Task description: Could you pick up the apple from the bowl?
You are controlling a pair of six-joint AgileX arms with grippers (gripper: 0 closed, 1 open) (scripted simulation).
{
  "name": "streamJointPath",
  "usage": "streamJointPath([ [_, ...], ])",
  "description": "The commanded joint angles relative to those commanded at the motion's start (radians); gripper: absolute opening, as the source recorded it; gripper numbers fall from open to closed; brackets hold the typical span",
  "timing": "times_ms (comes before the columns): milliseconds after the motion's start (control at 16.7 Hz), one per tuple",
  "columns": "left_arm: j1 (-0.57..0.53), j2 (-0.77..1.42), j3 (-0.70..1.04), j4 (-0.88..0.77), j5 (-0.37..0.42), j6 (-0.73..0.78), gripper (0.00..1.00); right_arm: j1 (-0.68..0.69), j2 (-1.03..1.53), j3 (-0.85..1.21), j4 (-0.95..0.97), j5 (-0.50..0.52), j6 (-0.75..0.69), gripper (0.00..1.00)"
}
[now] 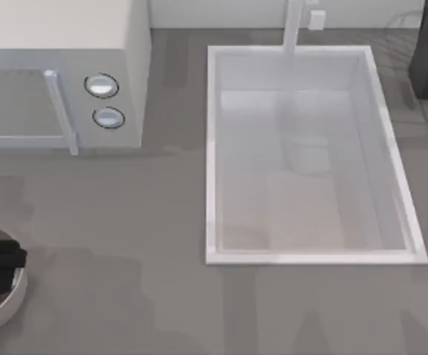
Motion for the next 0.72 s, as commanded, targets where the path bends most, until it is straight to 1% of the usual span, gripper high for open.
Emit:
streamJointPath([
  [60, 0.000, 0.000, 0.000, 0.000, 0.000, 0.000, 0.02, 0.000, 0.000, 0.000, 0.000, 0.000, 0.000, 1.00],
  [120, 0.000, 0.000, 0.000, 0.000, 0.000, 0.000, 0.00, 0.000, 0.000, 0.000, 0.000, 0.000, 0.000, 1.00],
  [540, 0.000, 0.000, 0.000, 0.000, 0.000, 0.000, 0.00, 0.000, 0.000, 0.000, 0.000, 0.000, 0.000, 1.00],
  [600, -0.007, -0.080, 0.065, -0.042, 0.010, -0.003, 0.00, 0.000, 0.000, 0.000, 0.000, 0.000, 0.000, 1.00],
  [720, -0.007, -0.079, 0.078, -0.055, 0.010, -0.003, 0.00, 0.000, 0.000, 0.000, 0.000, 0.000, 0.000, 1.00],
])
